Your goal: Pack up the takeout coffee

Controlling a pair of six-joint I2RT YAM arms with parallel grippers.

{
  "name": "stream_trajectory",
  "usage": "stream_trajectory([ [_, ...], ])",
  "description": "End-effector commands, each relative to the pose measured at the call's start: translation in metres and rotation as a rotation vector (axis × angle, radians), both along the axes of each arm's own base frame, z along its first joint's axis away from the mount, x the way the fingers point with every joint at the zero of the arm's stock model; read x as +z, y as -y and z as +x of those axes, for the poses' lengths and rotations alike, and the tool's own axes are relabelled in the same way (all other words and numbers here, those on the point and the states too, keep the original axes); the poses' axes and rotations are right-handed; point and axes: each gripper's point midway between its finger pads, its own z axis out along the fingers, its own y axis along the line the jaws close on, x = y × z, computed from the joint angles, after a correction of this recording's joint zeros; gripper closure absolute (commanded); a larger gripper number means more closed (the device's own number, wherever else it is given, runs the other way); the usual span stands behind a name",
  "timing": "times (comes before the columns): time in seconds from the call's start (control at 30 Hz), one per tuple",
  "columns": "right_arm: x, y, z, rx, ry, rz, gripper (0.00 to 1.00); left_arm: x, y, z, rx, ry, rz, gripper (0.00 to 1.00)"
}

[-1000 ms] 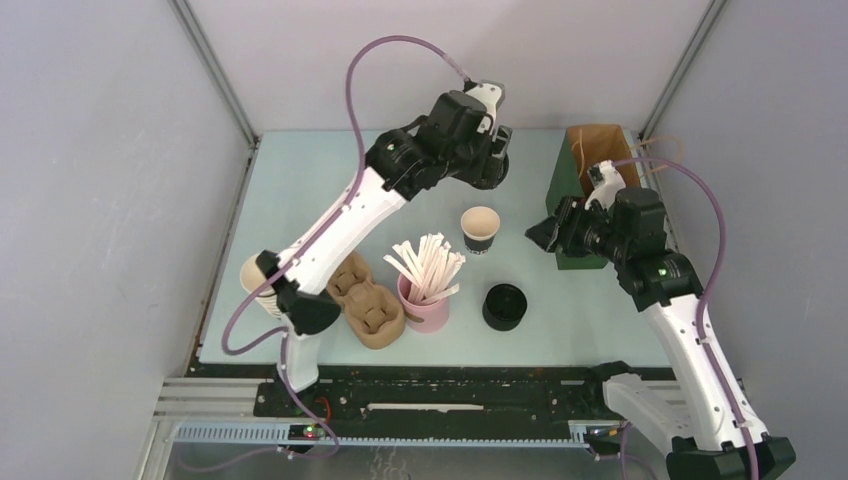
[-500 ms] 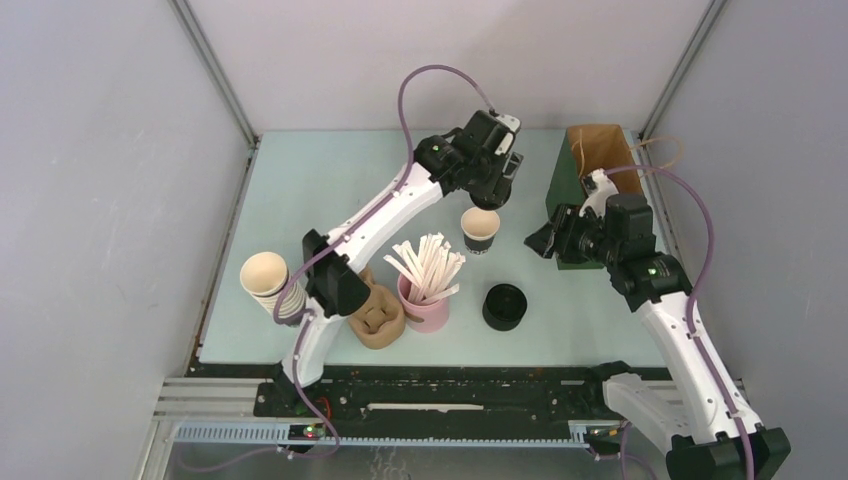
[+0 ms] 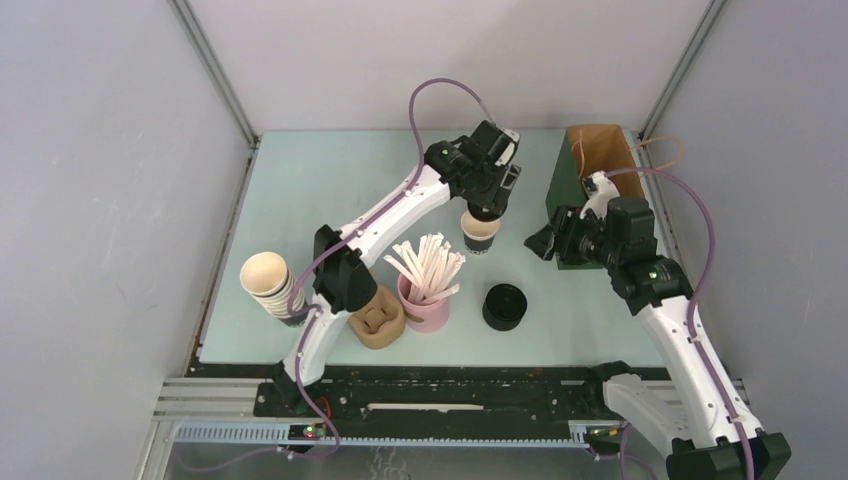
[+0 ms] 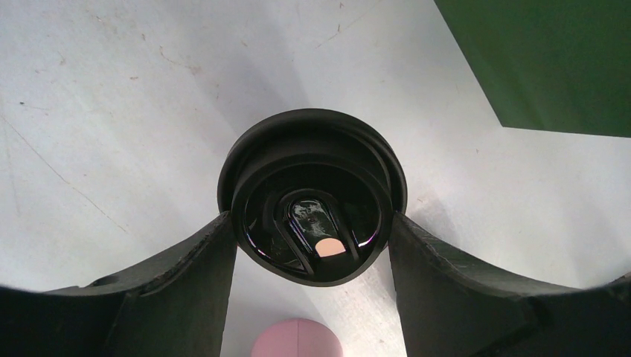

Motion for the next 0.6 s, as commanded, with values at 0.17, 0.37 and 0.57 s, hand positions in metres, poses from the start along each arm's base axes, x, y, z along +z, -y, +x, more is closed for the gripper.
stream_trajectory([
  [0.17, 0.001, 0.010, 0.009, -0.011, 0.054, -0.048, 0.27, -0.020, -0.005, -0.016, -0.002, -0.089, 0.016, 0.36],
  [0.37, 0.002, 0.011, 0.008, -0.009, 0.060, -0.052, 0.25, -0.027, -0.010, -0.017, 0.011, -0.095, 0.041, 0.35],
  [0.57, 0.003, 0.011, 0.006, -0.005, 0.066, -0.052, 0.26, -0.033, -0.009, -0.015, 0.012, -0.097, 0.059, 0.34],
])
